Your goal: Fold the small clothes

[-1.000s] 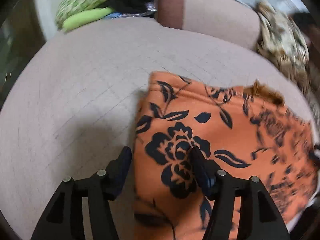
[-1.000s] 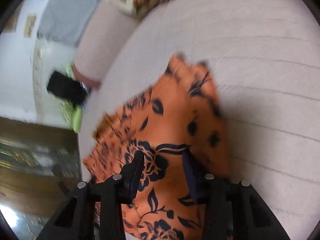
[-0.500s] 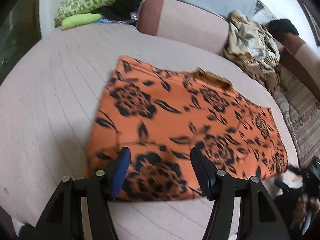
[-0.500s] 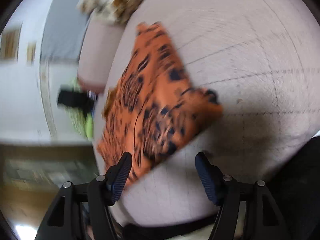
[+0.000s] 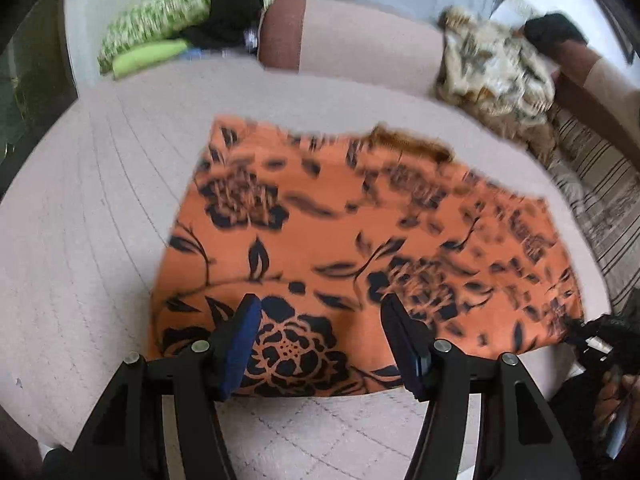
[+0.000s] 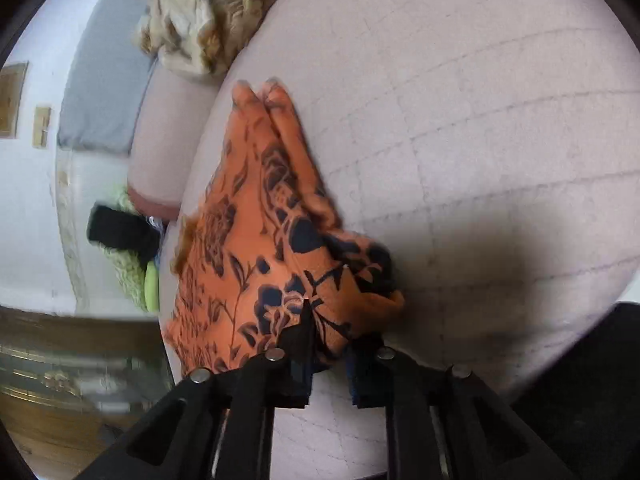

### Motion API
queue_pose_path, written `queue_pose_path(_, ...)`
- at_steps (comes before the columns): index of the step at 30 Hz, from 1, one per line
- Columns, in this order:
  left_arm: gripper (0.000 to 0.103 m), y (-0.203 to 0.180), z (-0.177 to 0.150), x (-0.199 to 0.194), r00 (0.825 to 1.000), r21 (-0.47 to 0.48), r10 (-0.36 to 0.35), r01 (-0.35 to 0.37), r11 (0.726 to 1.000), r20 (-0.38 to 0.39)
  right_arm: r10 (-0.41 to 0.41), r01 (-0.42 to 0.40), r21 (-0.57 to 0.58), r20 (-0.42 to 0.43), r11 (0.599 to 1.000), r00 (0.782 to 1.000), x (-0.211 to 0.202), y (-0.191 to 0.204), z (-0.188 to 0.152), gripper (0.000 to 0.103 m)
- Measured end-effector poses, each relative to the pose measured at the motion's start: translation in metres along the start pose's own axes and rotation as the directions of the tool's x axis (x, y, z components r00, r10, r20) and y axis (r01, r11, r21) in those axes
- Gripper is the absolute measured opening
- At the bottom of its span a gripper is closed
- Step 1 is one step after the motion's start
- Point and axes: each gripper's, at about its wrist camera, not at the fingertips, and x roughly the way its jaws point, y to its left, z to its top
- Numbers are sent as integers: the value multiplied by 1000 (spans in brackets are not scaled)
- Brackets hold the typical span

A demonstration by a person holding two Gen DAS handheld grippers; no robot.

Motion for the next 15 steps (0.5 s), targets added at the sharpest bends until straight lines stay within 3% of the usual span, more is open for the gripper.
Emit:
queue_pose_path(2, 63, 3, -2, 13, 998, -6, 28, -28, 1000, -54, 23, -23, -25, 23, 999, 999, -17, 12, 2, 35)
queue_pose_path(4, 63, 8, -2, 7, 1000, -35, 4, -4, 999, -12, -15, 22, -88, 82, 996, 997, -39, 24, 4, 66)
queue_pose_path(6, 63, 9, 0, 3, 1000, -32, -2, 3, 999, 6, -65, 85, -132, 148, 988, 987, -59, 34, 12, 67)
queue_pose_path(9, 63, 12, 4, 7, 1000, -22, 3, -3, 1000, 20, -71, 106, -196, 180, 975, 981, -68, 51, 39, 67)
queue_pose_path(12, 63, 12, 6, 19, 1000, -25, 5, -5, 1000, -2, -18, 34, -262, 63, 965, 998, -44, 63, 79, 67)
queue_pose_path(15, 64, 9, 5, 21, 1000, -2, 10, -10, 1000, 18, -53, 45, -328, -16, 944, 998, 2, 78, 118, 67)
